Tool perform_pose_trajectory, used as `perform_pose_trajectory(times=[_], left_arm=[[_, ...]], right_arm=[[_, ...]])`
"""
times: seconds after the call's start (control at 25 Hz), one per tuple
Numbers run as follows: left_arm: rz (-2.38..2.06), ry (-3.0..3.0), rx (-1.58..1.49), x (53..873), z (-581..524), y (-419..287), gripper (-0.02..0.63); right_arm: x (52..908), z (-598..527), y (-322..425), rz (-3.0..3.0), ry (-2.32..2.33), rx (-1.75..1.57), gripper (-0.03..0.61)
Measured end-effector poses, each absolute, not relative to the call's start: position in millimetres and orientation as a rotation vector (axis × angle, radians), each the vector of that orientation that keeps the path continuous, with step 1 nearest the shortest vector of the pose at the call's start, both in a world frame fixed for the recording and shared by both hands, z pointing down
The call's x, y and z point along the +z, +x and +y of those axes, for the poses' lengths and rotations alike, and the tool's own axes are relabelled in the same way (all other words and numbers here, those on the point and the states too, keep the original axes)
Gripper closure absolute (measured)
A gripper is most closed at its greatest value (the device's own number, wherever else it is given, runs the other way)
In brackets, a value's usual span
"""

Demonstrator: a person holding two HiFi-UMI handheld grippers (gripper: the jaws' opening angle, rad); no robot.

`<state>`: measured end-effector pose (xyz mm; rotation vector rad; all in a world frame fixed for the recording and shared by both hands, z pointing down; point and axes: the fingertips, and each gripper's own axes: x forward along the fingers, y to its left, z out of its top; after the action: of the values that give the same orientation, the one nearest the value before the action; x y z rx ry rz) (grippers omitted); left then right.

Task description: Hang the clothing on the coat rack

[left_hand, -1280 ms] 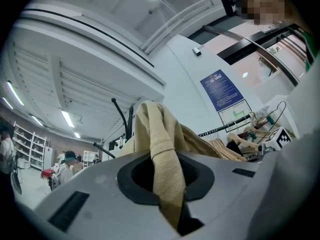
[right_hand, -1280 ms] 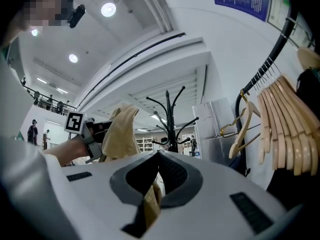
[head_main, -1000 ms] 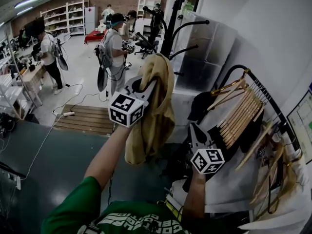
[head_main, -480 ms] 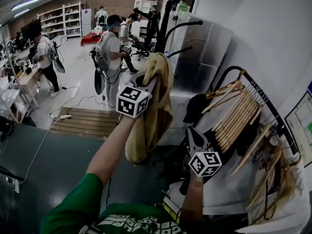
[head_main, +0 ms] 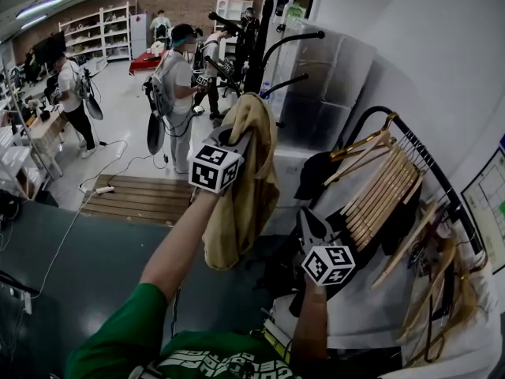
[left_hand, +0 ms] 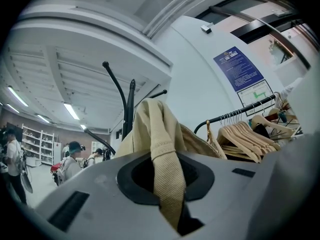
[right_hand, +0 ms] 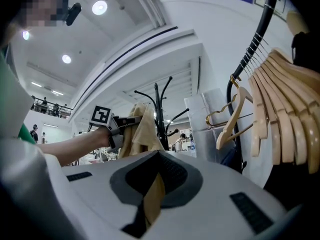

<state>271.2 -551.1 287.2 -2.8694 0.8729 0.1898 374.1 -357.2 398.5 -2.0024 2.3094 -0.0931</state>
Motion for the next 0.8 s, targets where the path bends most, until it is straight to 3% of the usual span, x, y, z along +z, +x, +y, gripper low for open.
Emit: perform_pose_trajectory(times=[0.8], left_arm=[[0.824, -2.865, 0.158, 304.8, -540.1, 270.2, 0.552]], right_arm=[[412.0, -361.9, 356.7, 2.355, -1.968, -0.16, 0.571]])
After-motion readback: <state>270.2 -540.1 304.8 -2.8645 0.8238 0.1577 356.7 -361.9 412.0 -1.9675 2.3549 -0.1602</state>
